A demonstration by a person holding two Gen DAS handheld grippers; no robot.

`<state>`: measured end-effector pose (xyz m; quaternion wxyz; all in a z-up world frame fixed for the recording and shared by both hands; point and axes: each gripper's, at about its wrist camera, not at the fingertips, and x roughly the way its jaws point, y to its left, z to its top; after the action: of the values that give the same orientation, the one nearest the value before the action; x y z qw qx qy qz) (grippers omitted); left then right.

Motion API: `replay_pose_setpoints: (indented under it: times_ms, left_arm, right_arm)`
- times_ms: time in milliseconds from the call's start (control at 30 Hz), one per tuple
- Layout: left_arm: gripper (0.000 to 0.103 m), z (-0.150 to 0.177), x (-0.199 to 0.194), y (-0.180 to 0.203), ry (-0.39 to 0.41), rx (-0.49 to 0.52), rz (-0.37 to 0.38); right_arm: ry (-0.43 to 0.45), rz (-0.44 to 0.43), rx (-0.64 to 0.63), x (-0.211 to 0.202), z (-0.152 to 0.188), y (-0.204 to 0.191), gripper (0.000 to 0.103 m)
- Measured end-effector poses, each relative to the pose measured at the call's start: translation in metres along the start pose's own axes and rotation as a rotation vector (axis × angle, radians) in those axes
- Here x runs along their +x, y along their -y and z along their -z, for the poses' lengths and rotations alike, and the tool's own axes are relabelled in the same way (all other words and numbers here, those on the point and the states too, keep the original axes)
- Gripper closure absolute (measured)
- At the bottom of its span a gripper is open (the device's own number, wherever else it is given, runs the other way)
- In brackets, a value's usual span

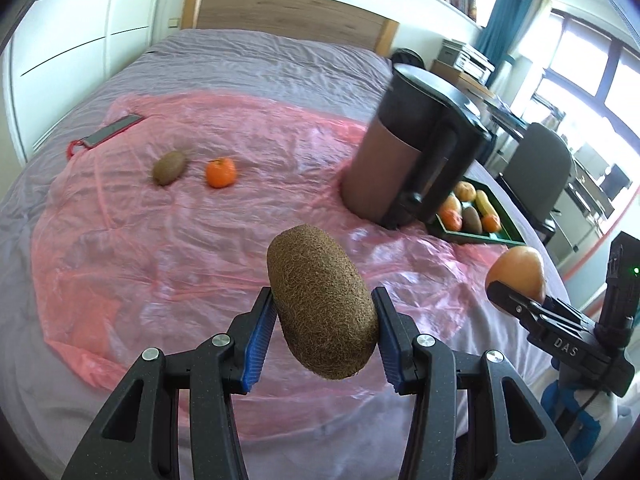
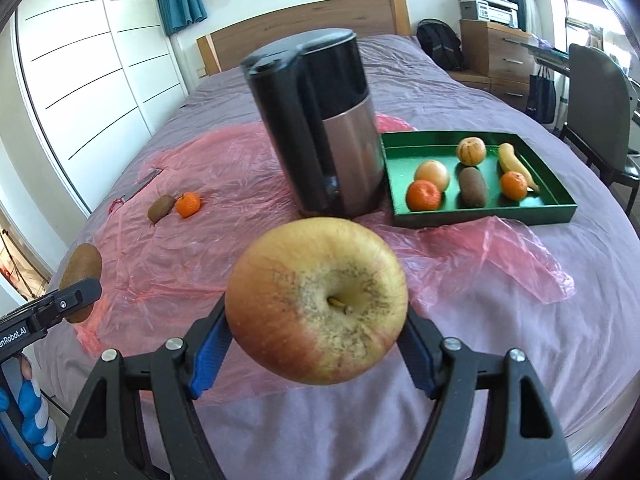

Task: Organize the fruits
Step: 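Carry the kiwi and apple over the green tray with both tools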

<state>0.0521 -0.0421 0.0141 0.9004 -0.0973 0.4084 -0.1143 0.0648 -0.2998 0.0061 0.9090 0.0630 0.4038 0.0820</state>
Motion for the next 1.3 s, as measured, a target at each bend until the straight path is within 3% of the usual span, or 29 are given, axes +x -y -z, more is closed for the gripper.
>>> replay_pose_setpoints:
  times_ms: [300,900,1100,1300]
  left_arm:
    - [0.060,-0.002,0.034,0.066,-0.081,0.109,0.094]
    - [0.060,-0.041,0.121,0.217,-0.185,0.332,0.253]
    - [0.060,-0.067,0.158,0.256,-0.186,0.395,0.266]
    - [0.060,-0.093,0.202,0.281,-0.166,0.427,0.220]
  right_arm:
    - [0.043,0.069,0.081,-0.009,0.002,0.069,0.000]
    - [0.120,0.154,0.225,0.016,-0.043,0.199,0.000]
    - [0.147,0.177,0.229,0.043,-0.067,0.230,0.000]
    - [0.155,0.171,0.200,0.074,-0.100,0.253,0.000]
